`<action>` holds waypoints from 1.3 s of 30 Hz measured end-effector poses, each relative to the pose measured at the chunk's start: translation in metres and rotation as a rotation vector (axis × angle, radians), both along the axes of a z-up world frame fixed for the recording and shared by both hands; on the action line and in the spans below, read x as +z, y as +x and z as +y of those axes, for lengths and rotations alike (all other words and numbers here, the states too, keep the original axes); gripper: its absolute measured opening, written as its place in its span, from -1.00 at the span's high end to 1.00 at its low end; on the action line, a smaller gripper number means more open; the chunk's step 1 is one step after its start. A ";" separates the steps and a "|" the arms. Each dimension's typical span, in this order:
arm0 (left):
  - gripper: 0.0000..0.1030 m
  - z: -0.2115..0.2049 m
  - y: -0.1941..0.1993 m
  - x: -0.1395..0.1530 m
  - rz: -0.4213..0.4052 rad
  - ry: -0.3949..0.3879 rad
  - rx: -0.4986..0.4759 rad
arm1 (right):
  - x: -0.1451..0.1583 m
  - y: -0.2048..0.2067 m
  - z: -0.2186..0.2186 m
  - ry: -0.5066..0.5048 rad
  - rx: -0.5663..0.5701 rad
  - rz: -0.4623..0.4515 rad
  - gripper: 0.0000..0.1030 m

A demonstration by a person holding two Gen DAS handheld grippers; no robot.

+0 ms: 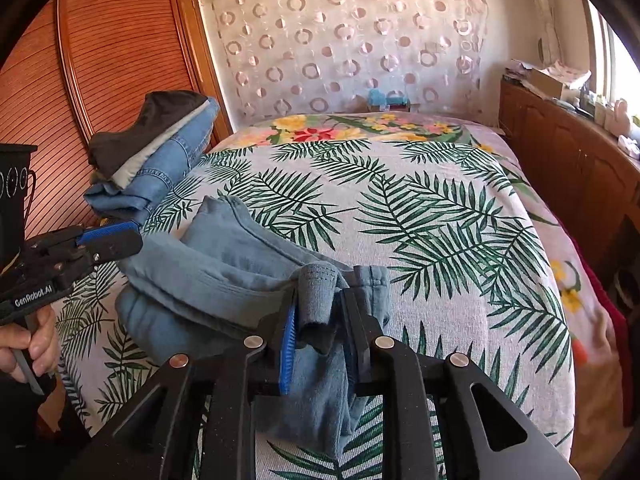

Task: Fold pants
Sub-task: 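Lay the folded hem down on the shorts and open both grippers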

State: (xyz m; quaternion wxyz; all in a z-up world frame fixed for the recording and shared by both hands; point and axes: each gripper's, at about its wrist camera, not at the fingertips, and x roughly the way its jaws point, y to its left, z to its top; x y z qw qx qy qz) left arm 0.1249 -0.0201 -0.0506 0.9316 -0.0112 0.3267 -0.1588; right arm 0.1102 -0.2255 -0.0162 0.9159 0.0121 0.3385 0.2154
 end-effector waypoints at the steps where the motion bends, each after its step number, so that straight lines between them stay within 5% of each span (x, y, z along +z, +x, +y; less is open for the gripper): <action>1: 0.00 0.000 -0.001 0.000 0.000 -0.004 -0.006 | 0.001 -0.001 0.000 -0.005 -0.002 -0.007 0.56; 5: -0.52 0.001 -0.009 -0.005 0.002 0.006 -0.010 | 0.001 -0.008 -0.005 -0.020 -0.008 -0.034 0.39; 14: -0.53 0.014 -0.018 -0.020 0.056 0.055 -0.001 | -0.004 -0.028 -0.013 -0.069 0.032 -0.041 -0.09; 30: -0.53 0.017 0.019 -0.038 0.138 0.160 0.013 | -0.021 0.010 0.015 -0.232 0.059 0.063 -0.11; 39: -0.53 0.021 0.055 -0.030 0.129 0.163 0.070 | -0.008 0.039 0.022 -0.249 -0.005 0.011 -0.11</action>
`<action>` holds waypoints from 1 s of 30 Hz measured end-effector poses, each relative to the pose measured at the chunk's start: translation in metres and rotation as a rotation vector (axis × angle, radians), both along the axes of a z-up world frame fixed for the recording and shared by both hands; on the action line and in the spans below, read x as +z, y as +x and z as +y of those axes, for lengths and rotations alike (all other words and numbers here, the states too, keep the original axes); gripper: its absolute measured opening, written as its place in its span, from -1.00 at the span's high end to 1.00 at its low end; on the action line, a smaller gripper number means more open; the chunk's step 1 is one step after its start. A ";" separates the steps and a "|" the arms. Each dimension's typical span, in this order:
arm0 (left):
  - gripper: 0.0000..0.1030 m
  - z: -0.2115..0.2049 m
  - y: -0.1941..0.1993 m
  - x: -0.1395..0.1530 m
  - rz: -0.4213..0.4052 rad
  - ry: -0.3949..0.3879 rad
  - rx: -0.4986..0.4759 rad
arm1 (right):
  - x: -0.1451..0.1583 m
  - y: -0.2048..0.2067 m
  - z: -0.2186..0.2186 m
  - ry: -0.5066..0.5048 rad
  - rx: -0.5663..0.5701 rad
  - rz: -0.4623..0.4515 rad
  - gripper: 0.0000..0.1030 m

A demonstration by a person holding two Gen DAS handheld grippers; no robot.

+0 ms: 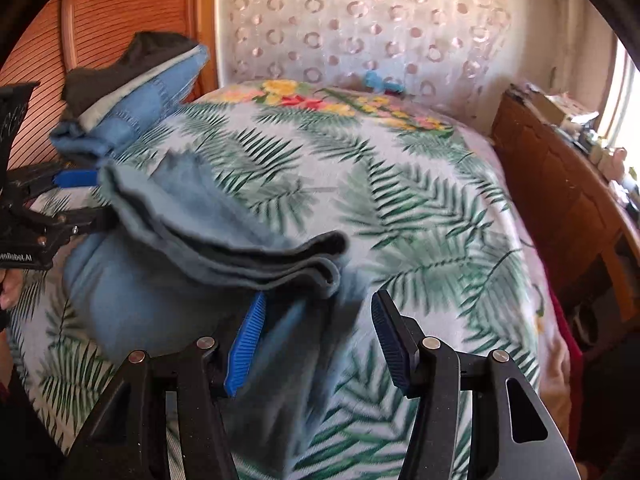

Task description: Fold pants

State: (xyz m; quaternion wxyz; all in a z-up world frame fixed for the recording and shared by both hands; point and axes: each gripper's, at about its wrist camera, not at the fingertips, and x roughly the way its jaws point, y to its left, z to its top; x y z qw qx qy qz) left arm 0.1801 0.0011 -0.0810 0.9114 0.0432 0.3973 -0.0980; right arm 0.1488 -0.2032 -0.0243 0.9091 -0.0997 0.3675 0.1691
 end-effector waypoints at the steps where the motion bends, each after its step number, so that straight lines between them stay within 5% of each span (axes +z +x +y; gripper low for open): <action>1: -0.53 0.001 0.002 -0.001 0.004 -0.004 0.007 | 0.001 0.003 -0.002 0.006 -0.012 -0.006 -0.11; 10: -0.53 0.011 0.008 -0.002 -0.012 -0.038 0.075 | -0.001 0.024 -0.031 0.100 -0.136 -0.009 -0.11; 30: -0.53 -0.027 -0.062 0.017 -0.051 -0.091 -0.070 | -0.006 -0.052 -0.054 0.241 -0.004 -0.001 -0.11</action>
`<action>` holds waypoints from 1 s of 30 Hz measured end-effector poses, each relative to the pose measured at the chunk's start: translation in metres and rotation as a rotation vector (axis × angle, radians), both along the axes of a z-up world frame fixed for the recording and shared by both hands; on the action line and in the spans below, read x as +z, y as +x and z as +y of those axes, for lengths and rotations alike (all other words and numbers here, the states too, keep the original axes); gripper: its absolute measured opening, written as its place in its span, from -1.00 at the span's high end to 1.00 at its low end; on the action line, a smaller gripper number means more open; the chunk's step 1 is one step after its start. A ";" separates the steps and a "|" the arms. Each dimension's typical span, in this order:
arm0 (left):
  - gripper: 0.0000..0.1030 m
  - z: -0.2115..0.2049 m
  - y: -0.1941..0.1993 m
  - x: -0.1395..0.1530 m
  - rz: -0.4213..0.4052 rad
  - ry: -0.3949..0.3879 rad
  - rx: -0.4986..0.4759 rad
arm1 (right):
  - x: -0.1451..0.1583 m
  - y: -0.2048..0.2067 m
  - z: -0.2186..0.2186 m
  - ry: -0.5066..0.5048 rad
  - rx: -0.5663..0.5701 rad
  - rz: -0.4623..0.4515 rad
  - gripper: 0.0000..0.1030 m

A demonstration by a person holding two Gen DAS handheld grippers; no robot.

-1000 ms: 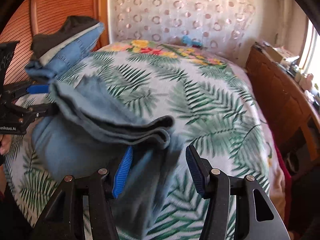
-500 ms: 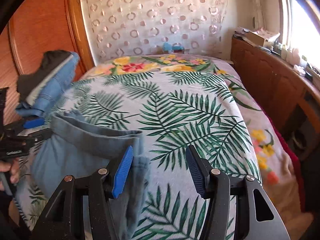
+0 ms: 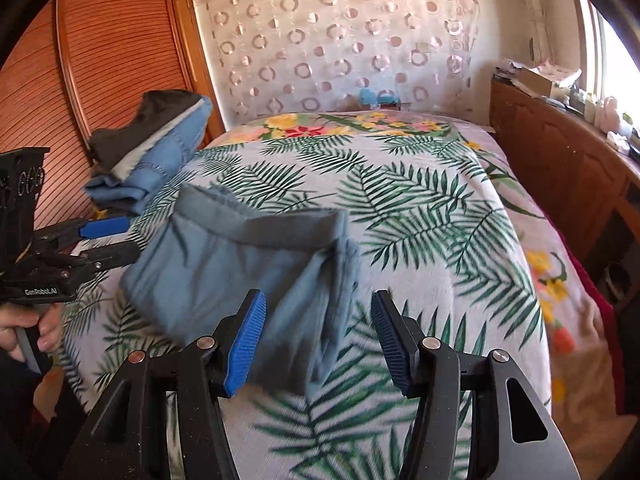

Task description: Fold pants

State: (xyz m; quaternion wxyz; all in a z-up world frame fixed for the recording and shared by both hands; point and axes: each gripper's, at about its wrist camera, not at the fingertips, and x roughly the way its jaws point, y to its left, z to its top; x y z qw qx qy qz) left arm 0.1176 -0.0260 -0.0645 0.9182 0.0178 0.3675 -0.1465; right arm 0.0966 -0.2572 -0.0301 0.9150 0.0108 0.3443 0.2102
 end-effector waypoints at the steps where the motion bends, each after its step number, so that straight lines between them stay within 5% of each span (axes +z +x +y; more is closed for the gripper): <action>1: -0.53 -0.002 -0.002 -0.002 0.003 0.007 -0.001 | -0.002 -0.003 -0.003 0.010 0.010 0.005 -0.11; 10: -0.53 0.003 0.004 -0.022 0.047 0.032 0.027 | -0.015 -0.009 -0.012 0.035 0.064 0.055 0.29; 18: -0.53 0.007 0.006 -0.037 0.075 0.032 0.040 | -0.020 -0.004 -0.014 0.031 0.073 0.083 0.39; 21: -0.53 0.007 0.007 -0.039 0.077 0.032 0.040 | -0.020 -0.008 -0.008 0.026 0.077 0.089 0.52; 23: -0.53 0.007 0.008 -0.040 0.079 0.038 0.044 | -0.023 -0.008 -0.003 0.018 0.088 0.096 0.78; 30: -0.53 0.006 0.008 -0.042 0.081 0.035 0.049 | -0.017 -0.016 -0.012 -0.007 0.068 0.063 0.95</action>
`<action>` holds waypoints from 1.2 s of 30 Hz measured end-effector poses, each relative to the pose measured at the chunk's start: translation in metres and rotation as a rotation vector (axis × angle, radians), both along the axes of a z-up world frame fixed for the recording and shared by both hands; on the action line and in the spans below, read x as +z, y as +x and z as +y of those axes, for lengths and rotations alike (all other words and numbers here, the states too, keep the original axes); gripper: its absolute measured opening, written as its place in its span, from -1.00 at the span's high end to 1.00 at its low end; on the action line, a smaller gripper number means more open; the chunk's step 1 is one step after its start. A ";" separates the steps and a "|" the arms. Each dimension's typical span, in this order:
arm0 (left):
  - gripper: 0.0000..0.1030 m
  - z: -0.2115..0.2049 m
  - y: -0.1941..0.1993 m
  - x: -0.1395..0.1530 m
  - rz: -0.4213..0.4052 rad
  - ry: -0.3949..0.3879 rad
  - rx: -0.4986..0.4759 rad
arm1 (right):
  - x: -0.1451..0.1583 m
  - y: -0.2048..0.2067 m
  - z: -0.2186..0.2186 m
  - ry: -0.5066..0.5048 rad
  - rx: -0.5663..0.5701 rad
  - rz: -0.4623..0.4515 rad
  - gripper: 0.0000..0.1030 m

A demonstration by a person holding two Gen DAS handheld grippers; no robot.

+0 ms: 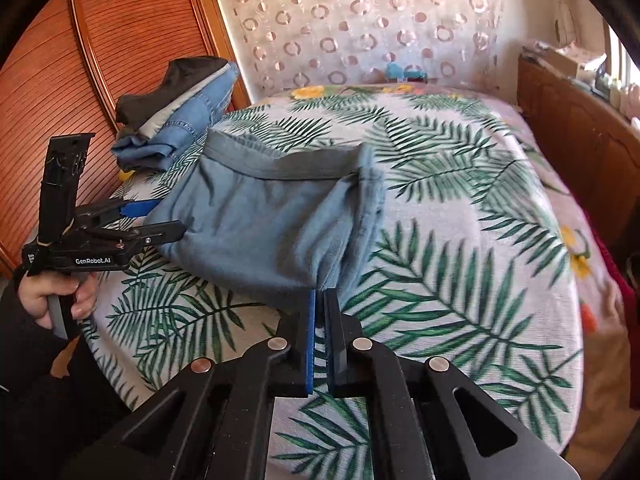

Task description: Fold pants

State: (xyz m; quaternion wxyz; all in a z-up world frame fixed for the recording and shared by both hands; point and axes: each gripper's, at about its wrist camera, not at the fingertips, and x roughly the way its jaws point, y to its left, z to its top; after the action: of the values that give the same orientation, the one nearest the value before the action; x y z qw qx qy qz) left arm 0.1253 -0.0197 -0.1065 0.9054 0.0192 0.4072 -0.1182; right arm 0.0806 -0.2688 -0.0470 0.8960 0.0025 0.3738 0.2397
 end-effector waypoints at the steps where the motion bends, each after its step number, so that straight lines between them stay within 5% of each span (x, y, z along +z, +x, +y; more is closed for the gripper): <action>1: -0.53 0.000 -0.001 0.000 -0.001 0.000 0.000 | 0.000 -0.002 -0.002 -0.008 -0.011 -0.007 0.95; 10: -0.53 0.002 -0.001 0.000 0.002 -0.015 0.001 | 0.005 -0.004 -0.004 0.038 -0.020 -0.002 0.95; 15: -0.53 0.004 -0.001 0.003 -0.005 -0.029 -0.001 | 0.018 0.001 -0.004 0.025 -0.054 -0.048 0.46; 17: -0.53 0.004 -0.002 0.005 -0.014 -0.029 -0.002 | 0.020 0.007 -0.002 0.019 -0.069 -0.049 -0.06; 19: -0.53 0.005 -0.002 0.009 -0.022 -0.030 -0.001 | 0.020 0.015 0.000 0.019 -0.074 -0.050 -0.19; 36: -0.53 0.020 0.039 0.034 -0.059 -0.047 0.022 | 0.001 0.080 0.037 -0.054 -0.115 0.036 -0.19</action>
State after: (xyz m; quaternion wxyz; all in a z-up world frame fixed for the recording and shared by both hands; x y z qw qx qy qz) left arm 0.1645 0.0005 -0.0727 0.9185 -0.0033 0.3777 -0.1171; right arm 0.1606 -0.2322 -0.0463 0.9013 0.0041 0.3953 0.1774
